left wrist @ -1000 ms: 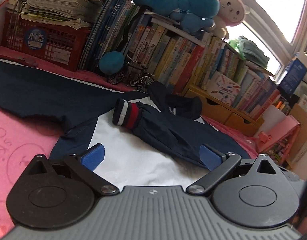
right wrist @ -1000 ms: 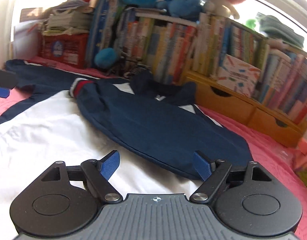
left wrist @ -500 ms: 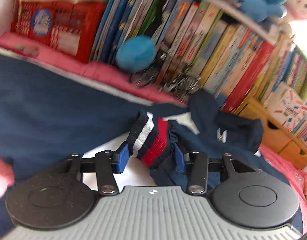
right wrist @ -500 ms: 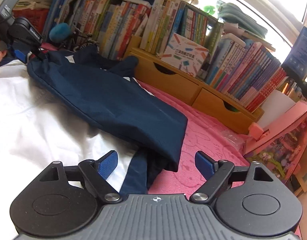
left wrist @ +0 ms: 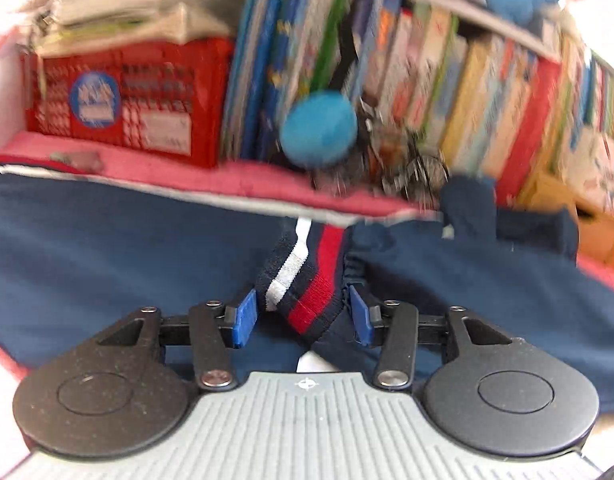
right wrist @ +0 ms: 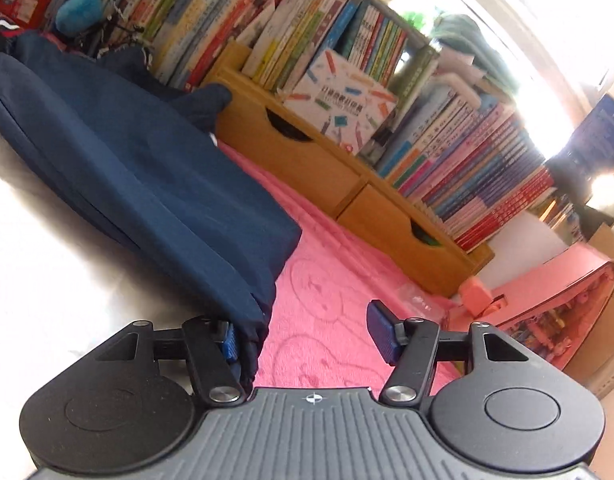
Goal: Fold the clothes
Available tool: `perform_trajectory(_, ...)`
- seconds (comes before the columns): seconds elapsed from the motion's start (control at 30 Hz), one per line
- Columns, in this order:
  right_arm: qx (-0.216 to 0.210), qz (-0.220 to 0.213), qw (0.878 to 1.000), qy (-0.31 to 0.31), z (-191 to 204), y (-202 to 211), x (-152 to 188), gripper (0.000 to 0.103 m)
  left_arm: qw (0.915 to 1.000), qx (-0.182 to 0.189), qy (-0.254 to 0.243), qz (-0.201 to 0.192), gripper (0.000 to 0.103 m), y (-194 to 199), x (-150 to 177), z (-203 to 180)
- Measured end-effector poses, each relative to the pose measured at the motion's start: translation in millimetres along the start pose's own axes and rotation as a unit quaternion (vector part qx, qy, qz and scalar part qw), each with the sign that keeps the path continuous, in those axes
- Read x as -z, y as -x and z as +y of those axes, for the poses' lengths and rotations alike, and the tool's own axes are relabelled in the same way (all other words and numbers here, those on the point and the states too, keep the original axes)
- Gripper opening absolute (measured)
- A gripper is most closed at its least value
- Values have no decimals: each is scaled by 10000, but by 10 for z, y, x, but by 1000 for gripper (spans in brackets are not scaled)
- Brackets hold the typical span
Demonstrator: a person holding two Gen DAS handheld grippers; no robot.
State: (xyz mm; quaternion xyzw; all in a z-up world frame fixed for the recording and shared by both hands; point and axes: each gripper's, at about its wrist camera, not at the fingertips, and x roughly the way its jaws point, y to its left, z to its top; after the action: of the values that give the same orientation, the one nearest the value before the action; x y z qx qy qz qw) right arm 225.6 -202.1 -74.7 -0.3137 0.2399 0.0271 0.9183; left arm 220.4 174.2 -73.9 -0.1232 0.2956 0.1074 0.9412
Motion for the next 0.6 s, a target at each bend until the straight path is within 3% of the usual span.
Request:
perform_trajectory(0.17,-80,251,9997,-4,-8,-79,-26,67,9991,35,-426,64,53,69,55,-22)
perform_trajectory(0.23,-374,212,9991,-18,10,55,-106,62,9985,178,-527,22,53,171,54,0)
perform_trajectory(0.27,-769,174,9968,-100,4,146,-157,63,9982,321,-505,-26,55,235,54,39)
perform_trajectory(0.33,-1761,83,9833,-462,-86,321,-263,70,9978,402,-519,-74,57,309,52,99)
perform_trajectory(0.43,-3113,-16,9421,-1250,-203,453,-457,79,9973,187,-709,-61,67,278,70,105)
perform_trajectory(0.47,-3328,-30,9317,-1458,-190,456,-534,79,9969,116,-773,8,71,220,99,96)
perform_trajectory(0.53,-3417,2,9236,-1738,-85,405,-706,79,9972,179,-711,131,75,109,170,116)
perform_trajectory(0.6,-3199,59,9306,-1778,110,302,-853,77,9977,225,-599,220,83,44,195,138)
